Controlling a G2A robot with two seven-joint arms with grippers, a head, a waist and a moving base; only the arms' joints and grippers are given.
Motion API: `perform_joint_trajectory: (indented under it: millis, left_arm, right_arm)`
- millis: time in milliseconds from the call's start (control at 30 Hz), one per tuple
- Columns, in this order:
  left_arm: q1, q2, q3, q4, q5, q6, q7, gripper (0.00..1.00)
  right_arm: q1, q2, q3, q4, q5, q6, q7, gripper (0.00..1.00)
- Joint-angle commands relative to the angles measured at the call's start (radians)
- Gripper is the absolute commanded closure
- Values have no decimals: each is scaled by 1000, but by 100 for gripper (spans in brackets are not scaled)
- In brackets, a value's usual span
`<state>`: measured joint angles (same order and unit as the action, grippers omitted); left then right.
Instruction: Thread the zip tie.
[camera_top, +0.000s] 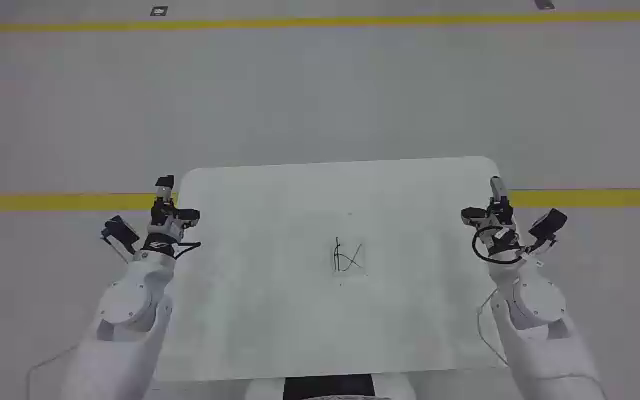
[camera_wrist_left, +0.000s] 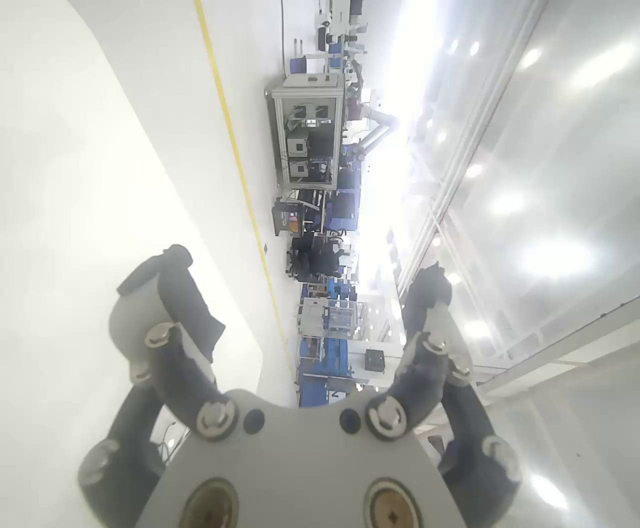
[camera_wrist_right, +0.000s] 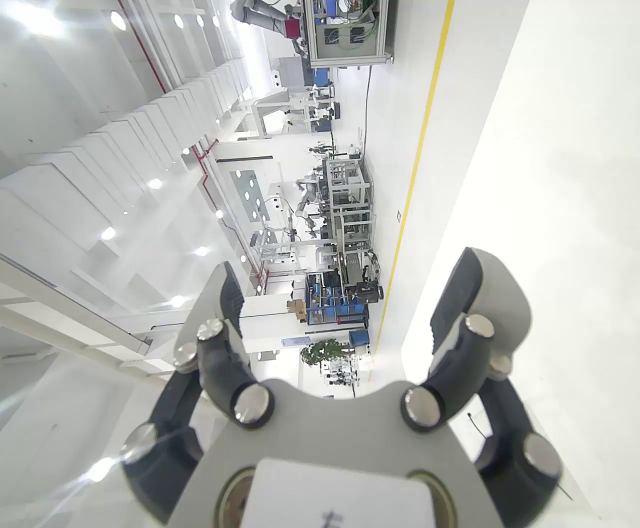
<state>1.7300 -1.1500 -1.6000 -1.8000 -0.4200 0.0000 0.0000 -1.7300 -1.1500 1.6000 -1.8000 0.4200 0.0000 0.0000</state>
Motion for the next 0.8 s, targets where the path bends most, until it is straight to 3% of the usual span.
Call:
perform_joint_trajectory:
  millis: [0, 33, 67, 100, 133, 167, 200, 467, 767]
  left_arm:
    - [0, 0, 0, 0, 0, 0, 0, 22]
    - [0, 0, 0, 0, 0, 0, 0, 0]
    - [0, 0, 0, 0, 0, 0, 0, 0]
    - [0, 0, 0, 0, 0, 0, 0, 0]
    - [0, 0, 0, 0, 0, 0, 0, 0]
    - [0, 0, 0, 0, 0, 0, 0, 0]
    - [0, 0, 0, 0, 0, 0, 0, 0]
    - [0, 0, 0, 0, 0, 0, 0, 0]
    - [0, 0, 0, 0, 0, 0, 0, 0]
  right_arm:
    - [0, 0, 0, 0, 0, 0, 0, 0]
    - [0, 0, 0, 0, 0, 0, 0, 22]
    - [0, 0, 0, 0, 0, 0, 0, 22]
    - [0, 0, 0, 0, 0, 0, 0, 0]
    - [0, 0, 0, 0, 0, 0, 0, 0]
    - [0, 0, 0, 0, 0, 0, 0, 22]
    - [4, 0, -1, -7, -8, -4, 6, 0]
    - [33, 7, -55, -19, -197, -43, 190, 0]
    - [29, 7, -54, -14, -211, -59, 188, 0]
